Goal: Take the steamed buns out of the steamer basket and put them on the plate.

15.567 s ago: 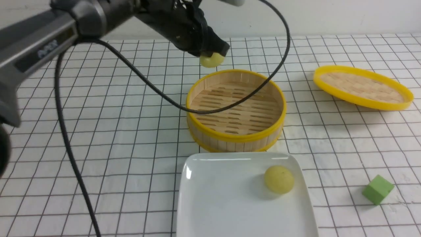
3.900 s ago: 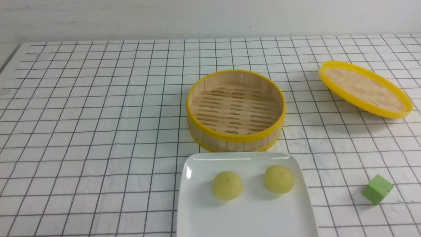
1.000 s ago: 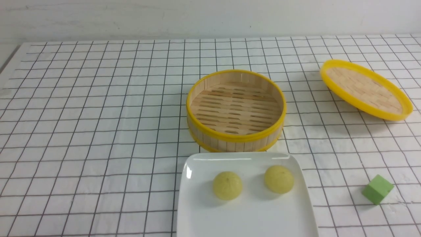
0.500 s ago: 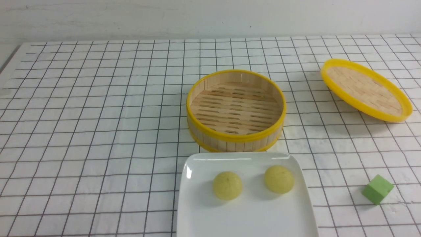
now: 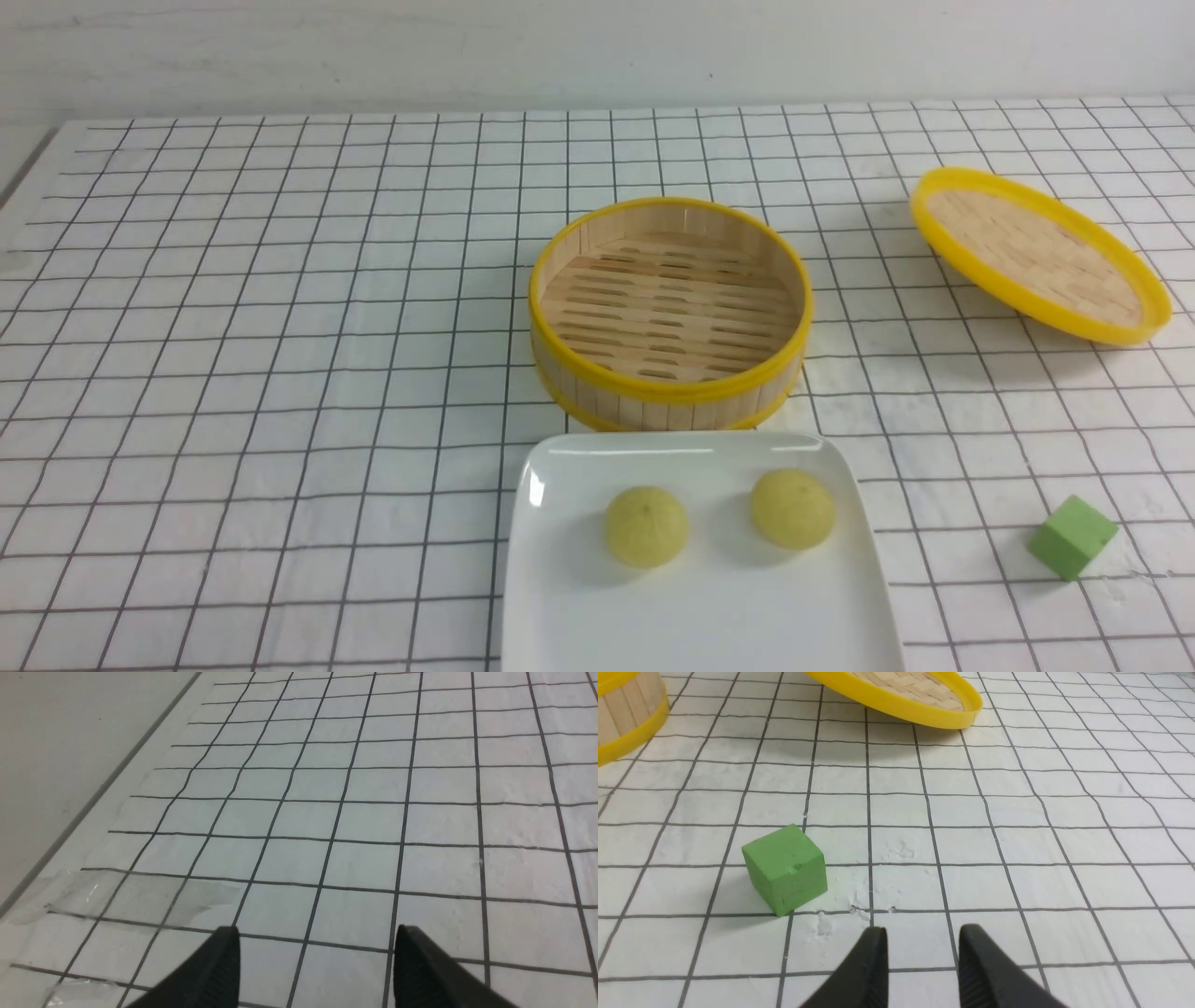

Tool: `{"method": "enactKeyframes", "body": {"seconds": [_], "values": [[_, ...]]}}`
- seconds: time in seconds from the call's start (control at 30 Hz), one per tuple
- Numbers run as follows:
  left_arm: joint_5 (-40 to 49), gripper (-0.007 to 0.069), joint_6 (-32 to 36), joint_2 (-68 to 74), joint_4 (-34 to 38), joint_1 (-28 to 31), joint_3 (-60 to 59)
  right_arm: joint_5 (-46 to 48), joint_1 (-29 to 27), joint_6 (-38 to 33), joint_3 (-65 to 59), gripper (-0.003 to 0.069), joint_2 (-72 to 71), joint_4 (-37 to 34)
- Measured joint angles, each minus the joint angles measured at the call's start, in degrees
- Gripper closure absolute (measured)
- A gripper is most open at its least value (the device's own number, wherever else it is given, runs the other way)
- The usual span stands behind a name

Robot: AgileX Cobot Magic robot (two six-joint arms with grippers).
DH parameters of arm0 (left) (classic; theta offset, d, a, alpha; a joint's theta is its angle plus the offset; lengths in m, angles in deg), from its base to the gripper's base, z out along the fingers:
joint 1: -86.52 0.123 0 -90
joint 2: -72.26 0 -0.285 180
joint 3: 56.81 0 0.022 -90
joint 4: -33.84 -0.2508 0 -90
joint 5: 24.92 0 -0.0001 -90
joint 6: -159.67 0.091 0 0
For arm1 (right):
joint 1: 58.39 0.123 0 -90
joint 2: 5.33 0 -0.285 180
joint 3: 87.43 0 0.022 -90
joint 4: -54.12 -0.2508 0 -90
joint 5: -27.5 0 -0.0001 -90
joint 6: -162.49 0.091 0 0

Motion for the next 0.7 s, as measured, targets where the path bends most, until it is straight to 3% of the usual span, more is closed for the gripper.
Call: {"method": "enactKeyframes", "body": {"seconds": [0.37,0.7], "values": [[0.02,0.0179,0.0,0.0,0.26,0.0,0.0,0.0,0.0,0.0,0.0,0.0419,0.0,0.0],[-5.37,0.0179,-0.43,0.0,9.82,0.0,-0.7,0.0,0.0,0.0,0.0,0.0419,0.0,0.0]]}}
